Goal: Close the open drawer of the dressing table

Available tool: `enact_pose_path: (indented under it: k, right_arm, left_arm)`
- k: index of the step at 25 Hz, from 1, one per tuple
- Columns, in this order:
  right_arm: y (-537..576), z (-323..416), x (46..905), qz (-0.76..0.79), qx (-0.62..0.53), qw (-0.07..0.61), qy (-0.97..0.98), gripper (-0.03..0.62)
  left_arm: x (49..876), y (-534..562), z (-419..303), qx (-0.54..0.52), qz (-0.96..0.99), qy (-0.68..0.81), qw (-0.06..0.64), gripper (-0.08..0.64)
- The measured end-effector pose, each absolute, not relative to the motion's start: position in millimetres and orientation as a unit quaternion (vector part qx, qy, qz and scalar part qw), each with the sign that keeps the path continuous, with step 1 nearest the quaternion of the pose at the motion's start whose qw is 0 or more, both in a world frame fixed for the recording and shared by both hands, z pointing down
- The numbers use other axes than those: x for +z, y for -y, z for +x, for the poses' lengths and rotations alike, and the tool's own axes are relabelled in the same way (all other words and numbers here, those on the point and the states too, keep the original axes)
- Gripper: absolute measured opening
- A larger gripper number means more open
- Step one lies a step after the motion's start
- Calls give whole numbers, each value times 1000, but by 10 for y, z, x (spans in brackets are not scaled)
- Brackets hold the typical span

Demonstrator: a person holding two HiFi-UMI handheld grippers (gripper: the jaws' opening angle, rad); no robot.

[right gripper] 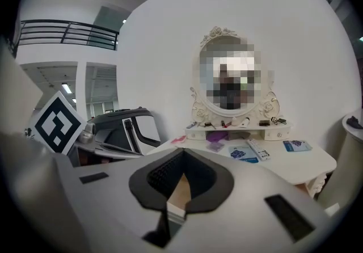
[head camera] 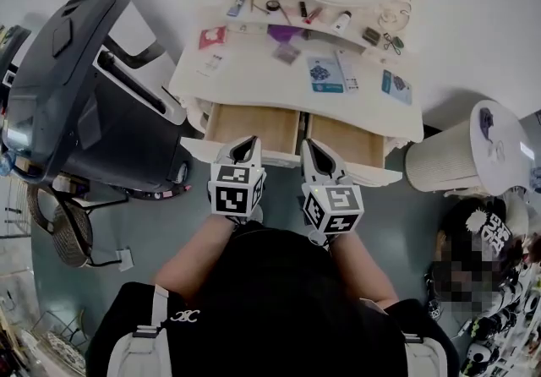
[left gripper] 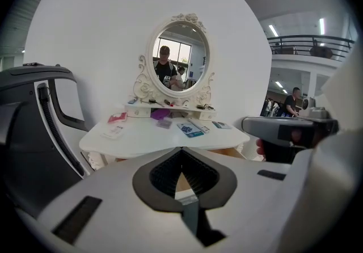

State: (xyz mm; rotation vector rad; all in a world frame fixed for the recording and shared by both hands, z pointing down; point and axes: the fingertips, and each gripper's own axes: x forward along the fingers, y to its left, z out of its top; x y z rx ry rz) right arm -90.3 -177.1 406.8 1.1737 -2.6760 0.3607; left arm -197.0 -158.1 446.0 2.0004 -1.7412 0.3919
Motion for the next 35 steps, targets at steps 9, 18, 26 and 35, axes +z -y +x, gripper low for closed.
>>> enact_pose_path:
  k: [9, 18, 26, 35]
  right_arm:
    - [2003, -1018, 4281, 426, 148, 117, 885, 11]
    - [2013, -1233, 4396, 379, 166, 154, 897, 11]
    - [1998, -1170, 4391, 335, 167, 170, 912, 11]
    - [2133, -862, 4638, 346, 185, 194, 899, 11]
  left_arm:
    - [4693, 1725, -2235, 149, 734, 611, 255, 8]
    - [5315, 1517, -2377, 157, 686, 626, 336, 8]
    - [6022, 1168, -2443, 190, 641, 644, 373, 9]
    - [6635, 1051, -2363, 252, 610, 642, 390, 11]
